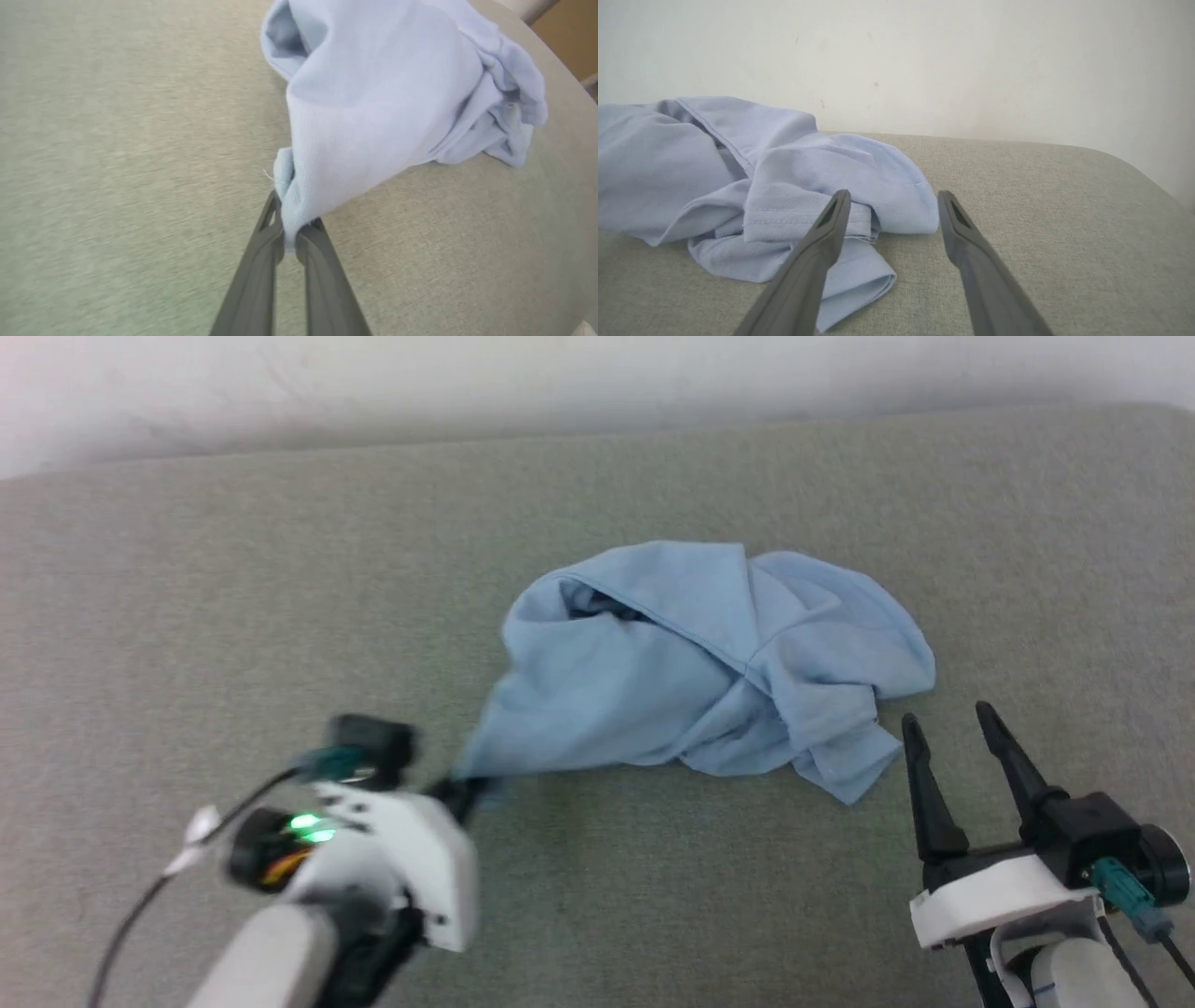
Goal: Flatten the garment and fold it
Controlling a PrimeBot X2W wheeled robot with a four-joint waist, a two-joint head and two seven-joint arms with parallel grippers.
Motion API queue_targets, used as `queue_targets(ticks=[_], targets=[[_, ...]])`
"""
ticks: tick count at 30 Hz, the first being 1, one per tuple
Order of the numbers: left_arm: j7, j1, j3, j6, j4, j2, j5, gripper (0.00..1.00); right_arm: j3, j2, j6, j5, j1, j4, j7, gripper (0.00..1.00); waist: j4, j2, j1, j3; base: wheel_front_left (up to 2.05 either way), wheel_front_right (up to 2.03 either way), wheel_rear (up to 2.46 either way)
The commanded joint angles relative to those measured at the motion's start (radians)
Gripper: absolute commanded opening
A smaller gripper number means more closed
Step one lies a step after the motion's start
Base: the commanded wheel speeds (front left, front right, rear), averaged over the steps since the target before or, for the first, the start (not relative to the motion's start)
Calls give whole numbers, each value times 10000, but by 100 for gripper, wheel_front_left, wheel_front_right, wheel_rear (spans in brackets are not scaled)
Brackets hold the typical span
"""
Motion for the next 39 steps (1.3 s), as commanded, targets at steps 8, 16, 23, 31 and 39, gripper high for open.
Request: queue_targets(ticks=[8, 16, 23, 31, 39], targets=[[-1826, 1285, 2466, 1465, -335, 793, -91, 0, 186, 15, -17, -144, 164, 168, -49, 100, 1026, 0, 1, -884, 0, 0, 0], [-3945, 1198, 2964, 1889, 1347, 404, 303, 100, 250, 15, -17, -260, 217, 371, -49, 100, 1175, 0, 1, -1019, 0, 0, 0], [-6622, 845, 2361, 1015, 1468, -61, 774, 100, 197, 15, -17, -328, 409, 502, -49, 100, 1353, 0, 1, -1691, 0, 0, 0], [-7697, 1519, 1966, 978, 810, -357, 2219, 100, -59, 15, -17, -635, 517, 260, 173, 100, 1733, 0, 1, -1998, 0, 0, 0], [-7707, 2232, 1963, 870, 72, -1079, 3611, 100, 188, -711, -17, -448, -269, 420, 2866, 100, 2387, 0, 1, -1578, 0, 0, 0]])
